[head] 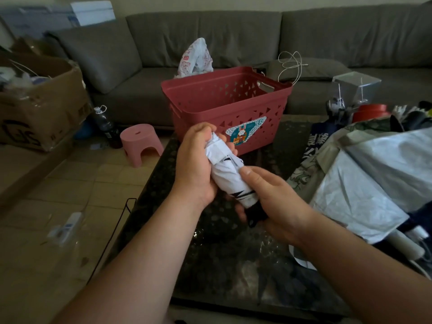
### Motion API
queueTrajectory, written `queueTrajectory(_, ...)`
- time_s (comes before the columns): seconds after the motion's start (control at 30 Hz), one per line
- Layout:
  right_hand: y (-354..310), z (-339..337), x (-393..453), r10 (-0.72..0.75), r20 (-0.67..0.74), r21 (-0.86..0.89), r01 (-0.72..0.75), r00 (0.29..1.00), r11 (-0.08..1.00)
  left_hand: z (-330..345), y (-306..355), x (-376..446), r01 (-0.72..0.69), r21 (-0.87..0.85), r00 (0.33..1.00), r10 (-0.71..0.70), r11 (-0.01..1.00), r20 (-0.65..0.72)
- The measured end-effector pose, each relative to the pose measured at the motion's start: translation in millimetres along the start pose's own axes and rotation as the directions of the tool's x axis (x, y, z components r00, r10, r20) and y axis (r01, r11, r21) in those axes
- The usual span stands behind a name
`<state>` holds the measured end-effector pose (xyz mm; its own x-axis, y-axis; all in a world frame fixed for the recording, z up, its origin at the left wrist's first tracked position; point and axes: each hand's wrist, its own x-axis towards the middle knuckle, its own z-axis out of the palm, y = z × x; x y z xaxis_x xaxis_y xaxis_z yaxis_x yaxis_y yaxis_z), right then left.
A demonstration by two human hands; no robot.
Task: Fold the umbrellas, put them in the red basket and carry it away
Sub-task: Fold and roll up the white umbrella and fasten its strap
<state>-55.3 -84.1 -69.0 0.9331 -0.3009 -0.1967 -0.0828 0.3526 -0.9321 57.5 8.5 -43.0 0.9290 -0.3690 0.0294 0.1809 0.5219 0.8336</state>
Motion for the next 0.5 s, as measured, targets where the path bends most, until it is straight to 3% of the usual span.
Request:
queueTrajectory(0.07,-6.0,-6.8,8.3,0.001,-0.204,0.152,0.031,0.979,0.988,-7.8,-4.5,5.2,-0.191,0.173,0.977,0.205,0.966,-0.066)
queueTrajectory(0.1,-10.9,-10.9,12.9,-0.020,-0.292,0.204,0.083,0.956,0.975,-11.0,-6.3,4.1,-0.278,0.352,0.952,0.306,0.894,-0.024)
queueTrajectory(0.17,-20.9,-15.5,20.6,-0.108,-0.380,0.183,0.189,0.919,0.965,-15.1,-12.3,0.2,-0.390,0.661,0.909,0.382,0.641,0.165)
queueTrajectory(0.2,-26.1,-15.5,24.2,-0.149,-0.386,0.141,0.218,0.911,0.966,-16.1,-12.9,0.5,-0.396,0.724,0.907,0.361,0.565,0.215)
queueTrajectory(0.3,-52.3,-11.7,36.0,-0.200,-0.328,0.065,0.233,0.923,0.970,-14.7,7.0,8.3,-0.338,0.712,0.941,0.243,0.615,0.236)
queueTrajectory(0.37,-79.9,-10.0,54.3,-0.242,-0.268,0.032,0.260,0.932,0.965,-13.4,29.4,28.4,-0.348,0.728,0.937,0.186,0.591,0.296)
queueTrajectory(0.43,-112.7,-8.2,82.7,-0.325,-0.196,-0.145,0.300,0.925,0.943,-8.6,55.7,61.9,-0.373,0.781,0.927,0.161,0.501,0.339)
queueTrajectory(0.5,-146.7,-6.0,118.2,-0.381,-0.105,-0.275,0.342,0.919,0.899,1.3,82.7,104.3,-0.422,0.847,0.907,0.157,0.324,0.391)
